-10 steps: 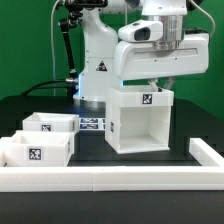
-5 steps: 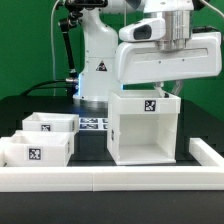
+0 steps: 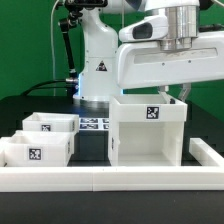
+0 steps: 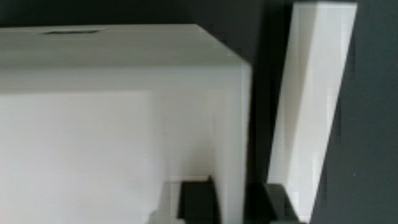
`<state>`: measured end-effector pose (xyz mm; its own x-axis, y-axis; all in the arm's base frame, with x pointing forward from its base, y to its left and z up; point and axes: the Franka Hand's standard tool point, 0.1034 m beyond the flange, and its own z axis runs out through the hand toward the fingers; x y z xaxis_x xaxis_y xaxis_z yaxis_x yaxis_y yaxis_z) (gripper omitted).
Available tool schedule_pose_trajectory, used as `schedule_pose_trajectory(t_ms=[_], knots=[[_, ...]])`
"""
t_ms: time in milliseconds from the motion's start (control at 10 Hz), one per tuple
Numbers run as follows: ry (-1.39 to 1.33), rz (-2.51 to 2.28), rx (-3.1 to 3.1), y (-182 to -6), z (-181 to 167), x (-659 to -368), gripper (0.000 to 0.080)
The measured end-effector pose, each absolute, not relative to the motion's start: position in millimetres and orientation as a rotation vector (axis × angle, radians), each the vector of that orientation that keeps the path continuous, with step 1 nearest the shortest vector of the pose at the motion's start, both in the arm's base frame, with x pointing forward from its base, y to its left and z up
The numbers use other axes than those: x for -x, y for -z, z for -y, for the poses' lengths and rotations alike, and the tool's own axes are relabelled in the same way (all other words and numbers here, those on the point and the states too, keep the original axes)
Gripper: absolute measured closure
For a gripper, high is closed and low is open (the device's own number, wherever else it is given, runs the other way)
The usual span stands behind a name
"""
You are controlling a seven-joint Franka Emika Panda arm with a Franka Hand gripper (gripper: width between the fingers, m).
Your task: Assemble drawer
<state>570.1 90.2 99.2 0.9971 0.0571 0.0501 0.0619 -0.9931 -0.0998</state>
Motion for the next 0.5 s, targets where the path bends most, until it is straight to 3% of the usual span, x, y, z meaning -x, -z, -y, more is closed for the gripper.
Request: schedule_pose_trajectory(t_ms=[500], knots=[[0.09, -0.007, 3.035, -101.7, -90.0, -577.0, 0.0761]])
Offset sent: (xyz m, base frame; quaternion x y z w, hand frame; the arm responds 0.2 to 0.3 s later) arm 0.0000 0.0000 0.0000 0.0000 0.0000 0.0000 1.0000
